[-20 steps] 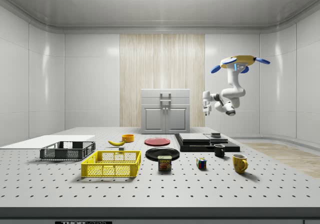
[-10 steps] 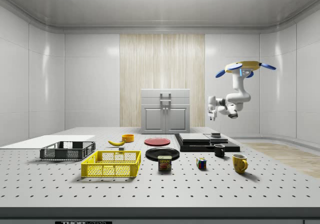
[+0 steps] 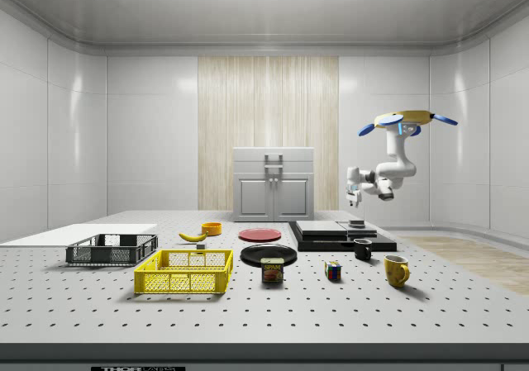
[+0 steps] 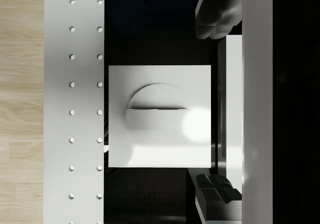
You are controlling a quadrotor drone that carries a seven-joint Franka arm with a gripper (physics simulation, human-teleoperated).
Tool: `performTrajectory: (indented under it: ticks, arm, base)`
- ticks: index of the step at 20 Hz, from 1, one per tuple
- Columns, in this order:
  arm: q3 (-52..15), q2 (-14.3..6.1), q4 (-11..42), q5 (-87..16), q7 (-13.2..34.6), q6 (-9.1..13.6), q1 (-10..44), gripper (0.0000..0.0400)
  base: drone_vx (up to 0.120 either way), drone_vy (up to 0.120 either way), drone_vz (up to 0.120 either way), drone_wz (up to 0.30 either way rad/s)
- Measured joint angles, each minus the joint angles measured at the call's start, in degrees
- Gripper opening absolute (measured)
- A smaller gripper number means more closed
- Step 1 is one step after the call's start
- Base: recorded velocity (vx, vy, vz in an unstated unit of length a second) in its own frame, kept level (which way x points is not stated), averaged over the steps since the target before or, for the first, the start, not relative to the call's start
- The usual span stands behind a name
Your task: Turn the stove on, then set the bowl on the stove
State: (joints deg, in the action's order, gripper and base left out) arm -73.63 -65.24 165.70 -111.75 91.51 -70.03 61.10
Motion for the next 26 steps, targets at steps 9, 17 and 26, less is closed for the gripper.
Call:
performTrajectory:
  ticks: [9,17,26]
  arm:
    - [-0.85,-2.58,-0.18,1.35,0.88,-2.3,0.94,0.04]
    - [-1.47,-4.71,-0.33,2.44,1.53,-4.26,1.63,0.04]
    - [1.63,-7.67,-1.01,0.14,1.45,-8.11,1.73,0.04]
  base:
    - [0.0,0.0,-0.12,0.0]
    - [-0.03,0.0,-0.06,0.0]
    - [0.0,0.0,0.0,0.0]
